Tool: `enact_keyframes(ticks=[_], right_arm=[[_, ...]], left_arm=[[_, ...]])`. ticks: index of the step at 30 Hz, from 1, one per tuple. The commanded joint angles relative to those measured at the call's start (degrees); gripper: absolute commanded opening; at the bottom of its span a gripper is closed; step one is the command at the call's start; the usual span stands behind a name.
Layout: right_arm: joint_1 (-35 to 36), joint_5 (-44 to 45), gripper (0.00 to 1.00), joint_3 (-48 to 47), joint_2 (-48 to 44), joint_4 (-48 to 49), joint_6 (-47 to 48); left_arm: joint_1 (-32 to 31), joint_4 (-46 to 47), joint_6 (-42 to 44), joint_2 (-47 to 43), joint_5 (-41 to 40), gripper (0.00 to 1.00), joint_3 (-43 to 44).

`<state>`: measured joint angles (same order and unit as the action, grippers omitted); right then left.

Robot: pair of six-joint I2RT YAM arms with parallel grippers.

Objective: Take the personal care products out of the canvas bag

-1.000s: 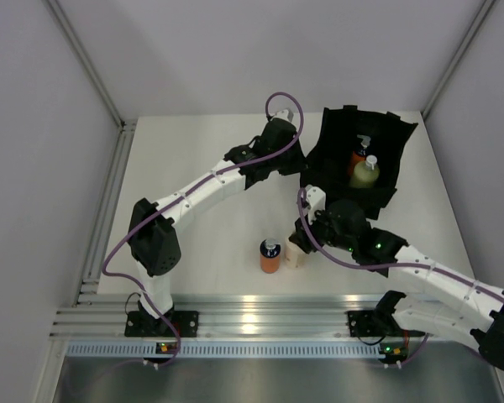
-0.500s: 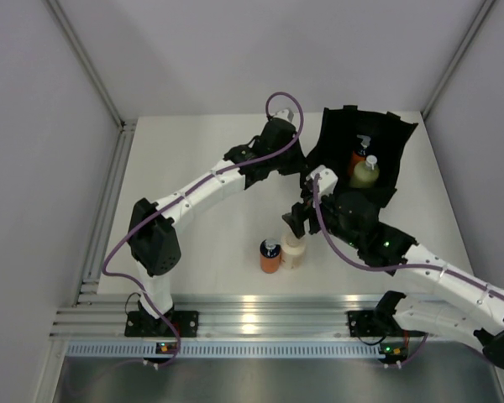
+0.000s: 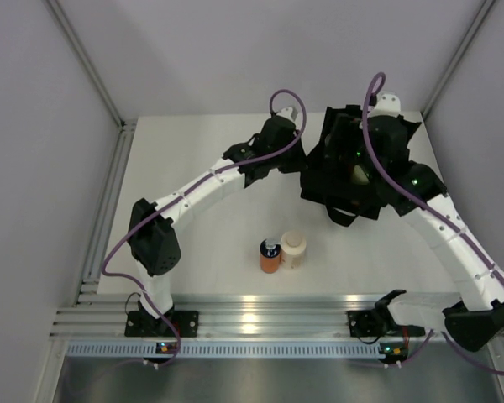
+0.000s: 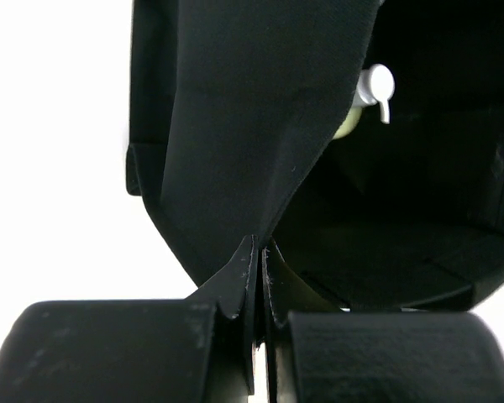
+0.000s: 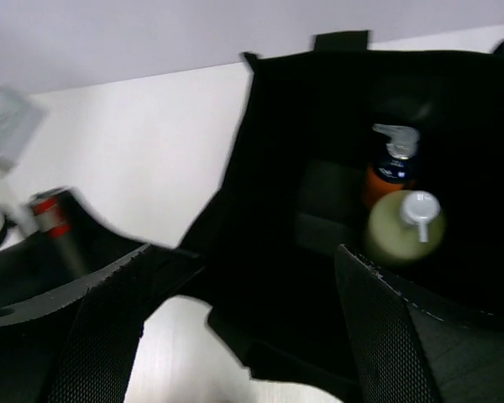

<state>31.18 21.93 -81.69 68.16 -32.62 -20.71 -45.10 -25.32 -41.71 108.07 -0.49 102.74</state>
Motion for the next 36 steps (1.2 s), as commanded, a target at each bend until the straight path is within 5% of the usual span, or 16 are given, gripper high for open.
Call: enact_keyframes(ticks=[1, 8, 15, 23, 36], right_arm=[[-6.38, 1.28, 0.84, -2.33, 3.11, -5.79, -2.41], [-14.83, -3.21, 0.84, -5.5, 10.85, -5.44, 8.39], [-19.13, -5.93, 0.85, 1.18, 10.5, 3.87, 16.13], [-19.84, -4.71, 0.81, 6.17, 13.58, 8.62, 20.27], [-19.58, -5.32, 0.8, 20.33, 9.45, 30.5, 22.9]], left_arm=[[-0.07, 0.19, 4.09, -1.55, 3.82, 0.0, 4.04], [-0.07, 0.27, 7.61, -0.67, 6.47, 0.0, 4.75], [-0.07, 0.18, 9.02, 0.82, 6.47, 0.0, 2.65], [0.19, 0.18, 3.66, -2.16, 1.64, 0.0, -2.45], [0.19, 0.27, 1.81, -3.04, 4.01, 0.0, -5.87]])
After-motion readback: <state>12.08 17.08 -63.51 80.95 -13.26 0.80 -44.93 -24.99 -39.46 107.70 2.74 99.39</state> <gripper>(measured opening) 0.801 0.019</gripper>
